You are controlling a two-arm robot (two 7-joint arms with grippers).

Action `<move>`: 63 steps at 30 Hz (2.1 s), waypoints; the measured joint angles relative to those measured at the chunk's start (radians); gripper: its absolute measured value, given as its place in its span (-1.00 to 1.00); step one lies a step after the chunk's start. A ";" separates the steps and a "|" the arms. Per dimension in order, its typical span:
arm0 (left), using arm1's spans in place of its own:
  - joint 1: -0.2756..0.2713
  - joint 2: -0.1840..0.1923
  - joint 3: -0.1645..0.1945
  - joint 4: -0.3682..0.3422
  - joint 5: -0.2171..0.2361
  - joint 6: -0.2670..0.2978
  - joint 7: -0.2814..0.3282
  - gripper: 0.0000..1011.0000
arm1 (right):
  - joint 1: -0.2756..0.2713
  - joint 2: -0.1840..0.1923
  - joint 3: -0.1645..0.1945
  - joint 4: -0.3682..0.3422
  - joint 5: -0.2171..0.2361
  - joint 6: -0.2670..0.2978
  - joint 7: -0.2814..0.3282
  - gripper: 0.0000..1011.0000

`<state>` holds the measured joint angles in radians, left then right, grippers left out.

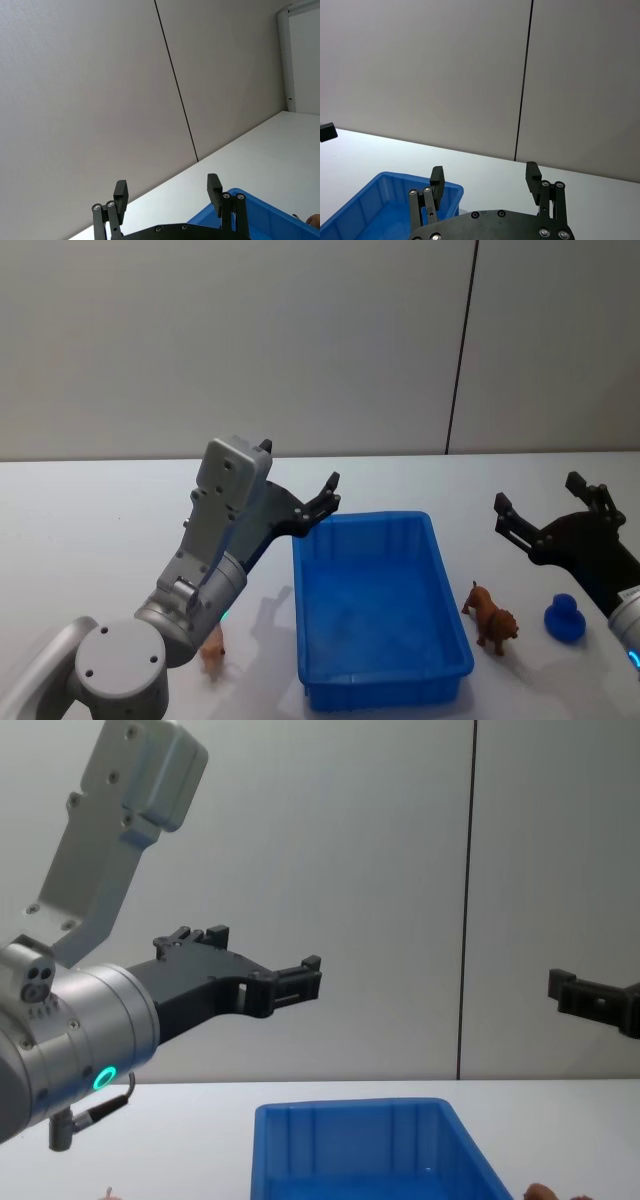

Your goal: Pick up the two dolls from the table and place them into the box.

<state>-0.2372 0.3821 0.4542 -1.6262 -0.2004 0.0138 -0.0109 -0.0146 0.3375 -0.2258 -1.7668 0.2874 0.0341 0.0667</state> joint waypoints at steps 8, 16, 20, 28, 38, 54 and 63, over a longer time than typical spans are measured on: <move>0.000 0.000 0.000 0.000 0.000 0.000 0.000 0.98 | 0.000 0.000 0.000 0.000 0.000 0.000 0.000 0.98; 0.000 0.000 0.000 0.000 0.000 0.000 0.000 0.98 | 0.000 0.000 0.000 0.000 0.000 0.000 0.000 0.98; 0.000 0.000 0.000 0.000 0.000 0.000 0.000 0.98 | 0.000 0.000 0.000 0.001 0.000 0.000 0.001 0.98; 0.000 0.000 0.000 0.000 0.000 0.000 0.000 0.98 | 0.001 0.017 0.015 0.012 0.013 0.000 0.021 0.98; 0.000 0.000 0.000 0.000 0.000 0.000 0.000 0.98 | -0.010 0.072 0.054 0.048 0.045 0.024 0.081 0.98; 0.000 0.000 0.000 0.000 0.000 0.000 0.000 0.98 | -0.008 0.130 0.086 0.153 0.042 0.094 0.178 0.98; 0.000 0.000 0.000 0.000 0.000 0.000 0.000 0.98 | 0.035 0.130 0.083 0.242 0.016 0.139 0.234 0.98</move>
<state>-0.2372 0.3821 0.4542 -1.6262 -0.2004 0.0138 -0.0109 0.0204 0.4671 -0.1433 -1.5248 0.3030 0.1733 0.3003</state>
